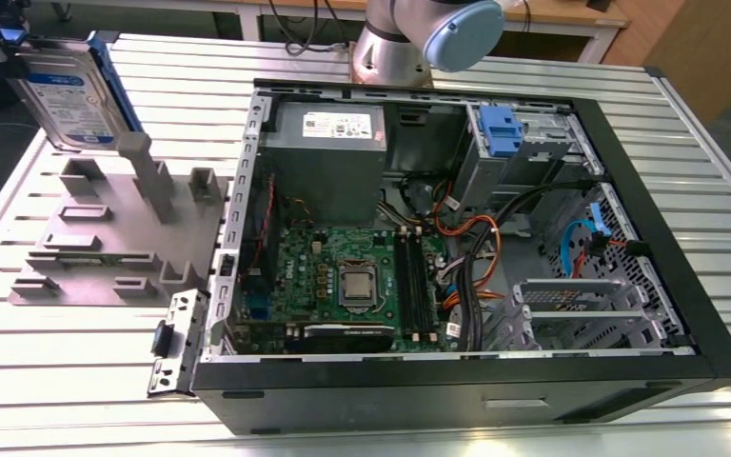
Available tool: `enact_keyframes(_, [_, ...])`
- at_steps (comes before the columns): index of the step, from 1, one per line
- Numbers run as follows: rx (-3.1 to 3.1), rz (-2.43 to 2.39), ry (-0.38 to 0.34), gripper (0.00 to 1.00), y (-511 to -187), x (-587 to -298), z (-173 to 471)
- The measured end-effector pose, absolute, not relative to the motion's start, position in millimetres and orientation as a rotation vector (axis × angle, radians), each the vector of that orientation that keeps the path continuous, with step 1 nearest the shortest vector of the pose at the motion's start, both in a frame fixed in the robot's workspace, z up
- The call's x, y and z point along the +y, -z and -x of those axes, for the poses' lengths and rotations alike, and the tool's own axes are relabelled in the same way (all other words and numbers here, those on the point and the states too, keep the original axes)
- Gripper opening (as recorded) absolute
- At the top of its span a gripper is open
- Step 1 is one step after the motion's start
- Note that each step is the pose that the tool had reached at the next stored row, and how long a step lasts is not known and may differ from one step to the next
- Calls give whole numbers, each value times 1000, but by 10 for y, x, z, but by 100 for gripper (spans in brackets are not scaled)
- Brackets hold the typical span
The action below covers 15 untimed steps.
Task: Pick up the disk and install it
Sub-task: 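Pick up the disk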
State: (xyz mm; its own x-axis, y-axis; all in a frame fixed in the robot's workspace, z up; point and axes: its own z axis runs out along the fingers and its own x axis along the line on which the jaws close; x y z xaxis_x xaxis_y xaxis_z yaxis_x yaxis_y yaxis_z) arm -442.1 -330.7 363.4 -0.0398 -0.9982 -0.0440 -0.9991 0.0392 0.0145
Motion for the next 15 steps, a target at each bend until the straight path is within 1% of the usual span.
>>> enact_keyframes(15, [2249, 2162, -63, 36, -3662, -3312, 4424])
